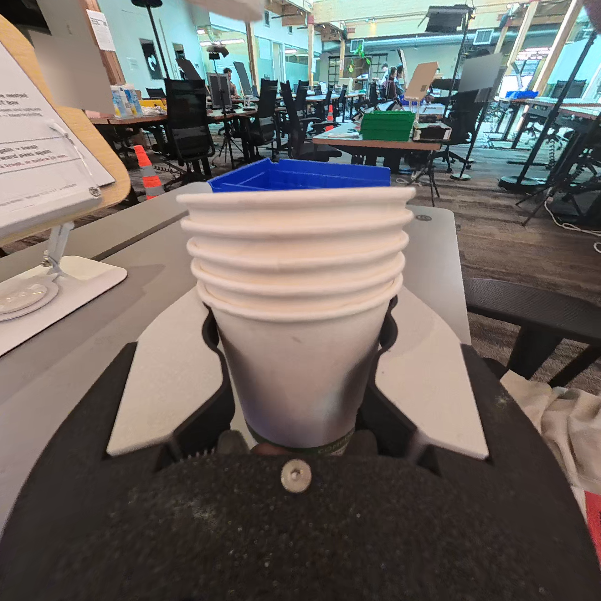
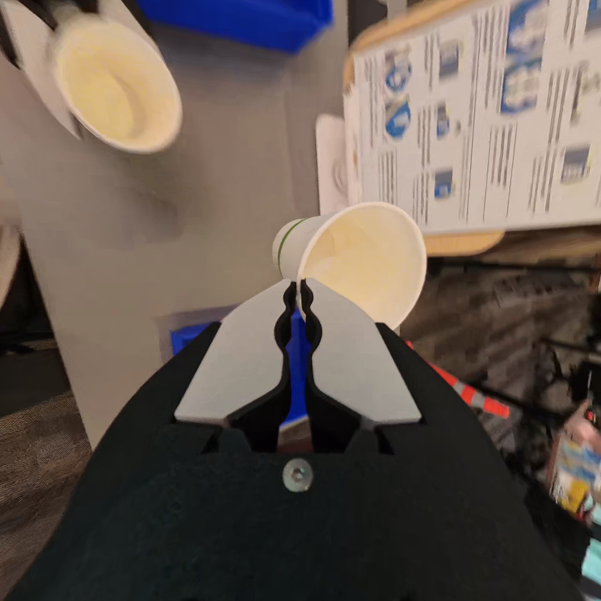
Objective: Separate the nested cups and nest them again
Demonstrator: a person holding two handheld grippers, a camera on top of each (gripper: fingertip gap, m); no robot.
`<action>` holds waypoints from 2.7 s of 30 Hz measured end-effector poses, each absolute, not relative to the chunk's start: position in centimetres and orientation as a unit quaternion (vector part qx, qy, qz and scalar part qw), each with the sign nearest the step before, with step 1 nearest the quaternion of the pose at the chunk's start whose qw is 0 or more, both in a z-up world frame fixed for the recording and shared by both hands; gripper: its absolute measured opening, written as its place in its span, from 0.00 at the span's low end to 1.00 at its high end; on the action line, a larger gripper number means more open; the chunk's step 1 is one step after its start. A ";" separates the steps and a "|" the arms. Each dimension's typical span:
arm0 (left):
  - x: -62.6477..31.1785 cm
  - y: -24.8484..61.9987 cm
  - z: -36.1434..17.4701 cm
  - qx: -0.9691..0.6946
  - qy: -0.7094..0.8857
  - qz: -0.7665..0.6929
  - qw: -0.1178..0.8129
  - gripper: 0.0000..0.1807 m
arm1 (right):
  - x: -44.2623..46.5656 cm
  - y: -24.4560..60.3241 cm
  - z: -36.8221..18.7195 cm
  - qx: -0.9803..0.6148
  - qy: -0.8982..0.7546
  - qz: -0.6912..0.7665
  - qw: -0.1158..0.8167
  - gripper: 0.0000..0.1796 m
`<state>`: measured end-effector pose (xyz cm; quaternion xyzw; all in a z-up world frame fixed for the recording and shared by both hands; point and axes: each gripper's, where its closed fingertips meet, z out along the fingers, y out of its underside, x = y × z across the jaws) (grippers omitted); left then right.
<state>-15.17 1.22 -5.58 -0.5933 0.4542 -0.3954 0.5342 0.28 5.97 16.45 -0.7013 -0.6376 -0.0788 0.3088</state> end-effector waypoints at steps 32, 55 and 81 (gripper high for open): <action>-14.4 0.8 -4.7 -0.588 0.422 -0.412 0.553 0.55 | 25.1 15.9 -8.4 -0.897 -0.407 -0.104 0.140 0.10; -14.5 0.5 -5.4 -0.622 0.437 -0.391 0.518 0.54 | -15.3 -2.9 0.5 -0.598 -0.755 0.122 0.238 0.13; -14.4 0.0 -5.8 -0.615 0.456 -0.394 0.508 0.54 | -10.6 -0.8 10.4 -0.607 -0.726 0.090 0.311 0.02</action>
